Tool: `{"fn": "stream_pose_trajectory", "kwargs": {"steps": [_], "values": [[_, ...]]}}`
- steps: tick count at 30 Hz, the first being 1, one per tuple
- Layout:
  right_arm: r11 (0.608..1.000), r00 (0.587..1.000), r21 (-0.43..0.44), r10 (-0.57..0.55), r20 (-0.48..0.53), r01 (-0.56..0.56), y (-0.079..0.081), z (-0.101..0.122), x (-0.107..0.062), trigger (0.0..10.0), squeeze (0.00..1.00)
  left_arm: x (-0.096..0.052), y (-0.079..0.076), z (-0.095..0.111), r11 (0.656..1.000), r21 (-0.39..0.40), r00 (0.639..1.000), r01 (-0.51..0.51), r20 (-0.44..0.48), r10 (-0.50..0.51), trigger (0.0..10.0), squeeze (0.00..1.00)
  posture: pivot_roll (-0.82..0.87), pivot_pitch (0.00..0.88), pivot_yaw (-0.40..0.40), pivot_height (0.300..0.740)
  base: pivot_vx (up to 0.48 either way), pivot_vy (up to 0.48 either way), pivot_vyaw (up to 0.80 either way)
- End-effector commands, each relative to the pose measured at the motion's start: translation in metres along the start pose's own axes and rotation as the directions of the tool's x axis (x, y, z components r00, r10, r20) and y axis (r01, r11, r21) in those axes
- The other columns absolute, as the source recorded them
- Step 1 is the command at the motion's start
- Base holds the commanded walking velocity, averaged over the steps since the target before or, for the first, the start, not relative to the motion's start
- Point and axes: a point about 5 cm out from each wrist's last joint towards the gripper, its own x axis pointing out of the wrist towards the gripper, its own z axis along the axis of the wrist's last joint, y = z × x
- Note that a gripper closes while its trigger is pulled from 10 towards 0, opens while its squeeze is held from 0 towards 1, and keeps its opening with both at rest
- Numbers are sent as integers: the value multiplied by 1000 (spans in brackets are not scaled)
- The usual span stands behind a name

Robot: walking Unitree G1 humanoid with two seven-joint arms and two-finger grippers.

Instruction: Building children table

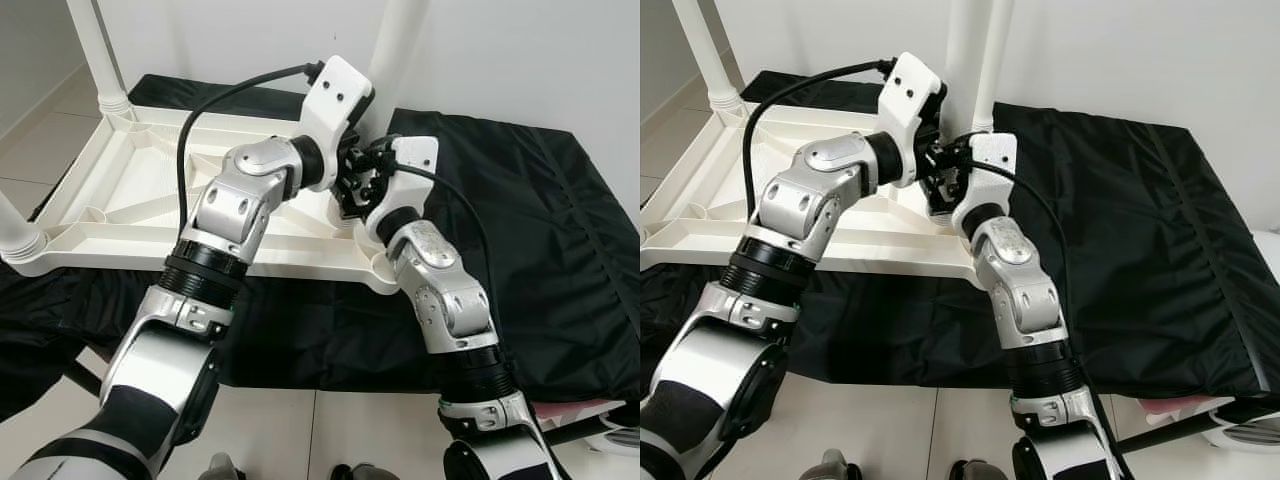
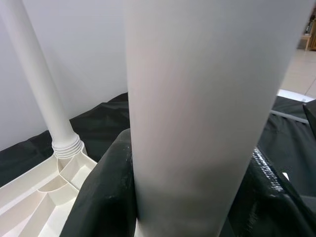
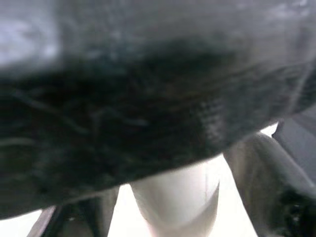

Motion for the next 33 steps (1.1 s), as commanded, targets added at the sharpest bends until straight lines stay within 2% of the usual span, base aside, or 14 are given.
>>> {"fn": "stream_pose_trajectory", "kwargs": {"steps": [1, 17, 18, 22, 23, 33], "values": [[1000, 1000, -2, 15, 0, -15, 2, 2, 0, 0, 0, 3, 5, 5, 994, 12, 994, -106, 15, 106, 10000, 0, -37, 42, -75, 740, 0, 0, 0], [998, 999, -22, 52, -10, -52, 3, 3, 2, 0, 0, 5, -2, 7, 997, 33, 997, -71, 16, 71, 10000, 0, -30, 56, -77, 740, 0, 0, 0], [999, 999, -24, 48, -11, -48, 2, 3, 2, 2745, 0, 5, -2, 7, 997, 24, 997, -69, 17, 69, 10000, 518, -30, 56, -77, 740, 0, 0, 0], [999, 999, -25, 46, -12, -46, 2, 3, 2, 2745, 0, 5, -2, 7, 998, 16, 998, -68, 19, 67, 10000, 518, -30, 56, -77, 740, 0, 0, 0], [999, 999, -23, 40, -13, -40, 0, 3, 2, 10000, 0, 4, -2, 7, 998, 0, 998, -65, 21, 65, 10000, 1000, -29, 62, -74, 740, 0, 0, 0], [1000, 1000, -20, 14, -11, -15, -5, 4, 3, 10000, 0, 1, 2, 9, 998, -25, 998, -62, 29, 62, 10000, 1000, -28, 69, -71, 740, 0, 0, 0]]}}
